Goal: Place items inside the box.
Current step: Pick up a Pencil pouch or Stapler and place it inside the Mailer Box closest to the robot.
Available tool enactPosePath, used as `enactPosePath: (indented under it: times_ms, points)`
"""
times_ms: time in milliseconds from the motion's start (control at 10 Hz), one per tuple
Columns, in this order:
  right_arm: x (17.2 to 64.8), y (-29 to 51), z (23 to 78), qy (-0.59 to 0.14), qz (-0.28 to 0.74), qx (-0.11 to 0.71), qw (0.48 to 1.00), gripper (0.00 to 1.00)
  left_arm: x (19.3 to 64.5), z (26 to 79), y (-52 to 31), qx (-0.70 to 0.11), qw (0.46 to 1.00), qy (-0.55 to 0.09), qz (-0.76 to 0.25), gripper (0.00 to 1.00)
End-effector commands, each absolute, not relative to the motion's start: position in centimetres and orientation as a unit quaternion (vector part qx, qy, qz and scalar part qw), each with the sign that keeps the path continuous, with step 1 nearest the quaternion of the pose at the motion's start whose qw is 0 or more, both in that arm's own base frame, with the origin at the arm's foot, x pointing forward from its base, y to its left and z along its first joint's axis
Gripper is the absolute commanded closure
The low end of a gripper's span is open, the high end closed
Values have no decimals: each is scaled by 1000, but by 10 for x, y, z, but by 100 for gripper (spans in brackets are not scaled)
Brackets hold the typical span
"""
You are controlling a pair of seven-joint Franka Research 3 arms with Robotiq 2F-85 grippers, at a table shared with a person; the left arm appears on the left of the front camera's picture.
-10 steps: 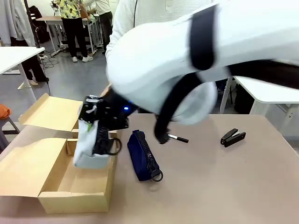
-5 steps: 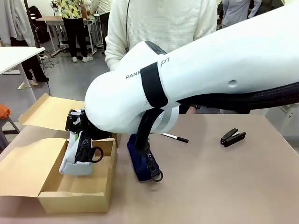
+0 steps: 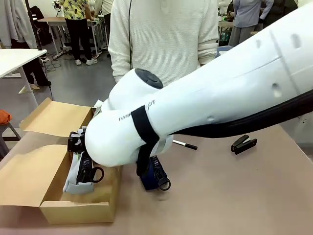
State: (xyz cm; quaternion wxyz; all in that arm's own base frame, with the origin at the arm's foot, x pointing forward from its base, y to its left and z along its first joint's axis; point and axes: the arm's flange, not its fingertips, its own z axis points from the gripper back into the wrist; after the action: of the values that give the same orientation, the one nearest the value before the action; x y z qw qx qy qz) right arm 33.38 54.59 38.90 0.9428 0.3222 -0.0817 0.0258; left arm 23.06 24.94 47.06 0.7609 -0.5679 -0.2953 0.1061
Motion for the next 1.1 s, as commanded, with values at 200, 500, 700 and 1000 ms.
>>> enactPosePath:
  times_ms: [200, 500, 700, 1000]
  points:
    - [343, 587, 372, -80, -13, 282, 956, 93, 231, 472, 249, -571, 756, -304, 98, 0]
    - [341, 591, 358, -64, -12, 264, 962, 93, 231, 472, 249, -571, 756, -304, 98, 0]
    - [343, 591, 352, -61, -15, 253, 966, 93, 231, 472, 249, -571, 756, -304, 98, 0]
    - [341, 592, 348, -39, -8, 254, 967, 56, 231, 472, 249, -571, 756, -304, 98, 0]
